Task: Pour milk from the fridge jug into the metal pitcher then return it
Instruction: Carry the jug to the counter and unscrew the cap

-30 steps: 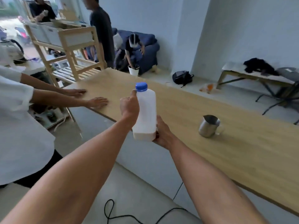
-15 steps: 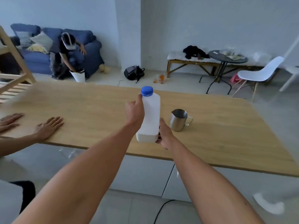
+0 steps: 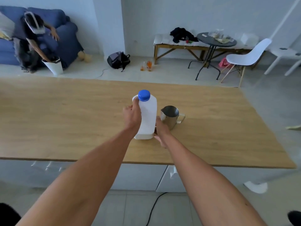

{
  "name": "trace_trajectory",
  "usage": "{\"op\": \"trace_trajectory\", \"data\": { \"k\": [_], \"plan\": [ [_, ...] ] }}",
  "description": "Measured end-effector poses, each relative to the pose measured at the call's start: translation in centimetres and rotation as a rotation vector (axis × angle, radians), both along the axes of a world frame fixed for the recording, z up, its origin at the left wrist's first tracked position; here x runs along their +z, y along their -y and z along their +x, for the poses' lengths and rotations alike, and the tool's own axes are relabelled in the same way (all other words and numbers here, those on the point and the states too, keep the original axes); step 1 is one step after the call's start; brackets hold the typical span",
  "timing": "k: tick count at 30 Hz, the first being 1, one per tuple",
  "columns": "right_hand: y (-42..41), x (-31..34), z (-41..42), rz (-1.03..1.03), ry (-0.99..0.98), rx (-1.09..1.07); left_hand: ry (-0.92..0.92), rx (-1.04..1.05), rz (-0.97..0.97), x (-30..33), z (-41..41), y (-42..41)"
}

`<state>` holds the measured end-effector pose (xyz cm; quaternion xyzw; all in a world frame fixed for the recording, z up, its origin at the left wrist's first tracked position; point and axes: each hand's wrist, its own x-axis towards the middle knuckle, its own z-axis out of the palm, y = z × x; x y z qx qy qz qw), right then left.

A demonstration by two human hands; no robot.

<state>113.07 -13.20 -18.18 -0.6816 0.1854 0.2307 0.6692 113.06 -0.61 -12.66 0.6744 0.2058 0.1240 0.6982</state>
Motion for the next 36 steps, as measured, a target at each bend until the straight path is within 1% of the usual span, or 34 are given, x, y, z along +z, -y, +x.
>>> {"op": "trace_trajectory", "data": {
  "k": [5, 9, 14, 15, 17, 20, 22, 25, 27, 30, 32, 36],
  "plan": [
    [0.2, -1.3, 1.8, -0.003, -0.011, -0.049, -0.015, -0.003, -0.021, -1.0, 1.2, 0.5],
    [0.4, -1.9, 2.3, -0.005, -0.011, -0.058, -0.019, -0.028, 0.006, -1.0, 1.6, 0.7],
    [0.5, -1.1, 2.2, -0.029, 0.009, -0.108, -0.019, -0.070, 0.025, -1.0, 1.8, 0.6],
    [0.3, -0.7, 2.2, -0.065, 0.061, -0.143, -0.020, -0.076, 0.029, -1.1, 1.9, 0.5],
    [0.1, 0.2, 2.2, -0.210, 0.269, -0.244, -0.033, -0.084, 0.041, -1.1, 1.8, 0.4],
    [-0.1, 2.4, 2.8, -0.525, 0.558, -0.289, -0.017, -0.112, 0.037, -1.2, 1.6, 0.2],
    [-0.3, 4.7, 3.5, -0.638, 0.743, -0.259, -0.008, -0.134, 0.042, -1.2, 1.6, 0.0],
    [-1.1, 7.8, 4.0, -0.877, 0.983, -0.108, 0.007, -0.150, 0.039, -1.5, 1.6, 0.0],
    [-1.7, 8.6, 4.3, -1.081, 1.012, 0.004, 0.015, -0.149, 0.035, -1.8, 1.5, -0.1],
    [-2.4, 8.9, 4.8, -1.260, 0.924, 0.101, 0.007, -0.134, 0.021, -2.2, 1.6, 0.0],
    [-2.6, 9.0, 4.9, -1.299, 0.898, 0.121, -0.014, -0.112, 0.010, -2.3, 1.7, 0.1],
    [-2.5, 9.0, 5.5, -1.258, 0.953, 0.186, -0.043, -0.095, -0.010, -2.1, 1.9, 0.2]
  ]
}}
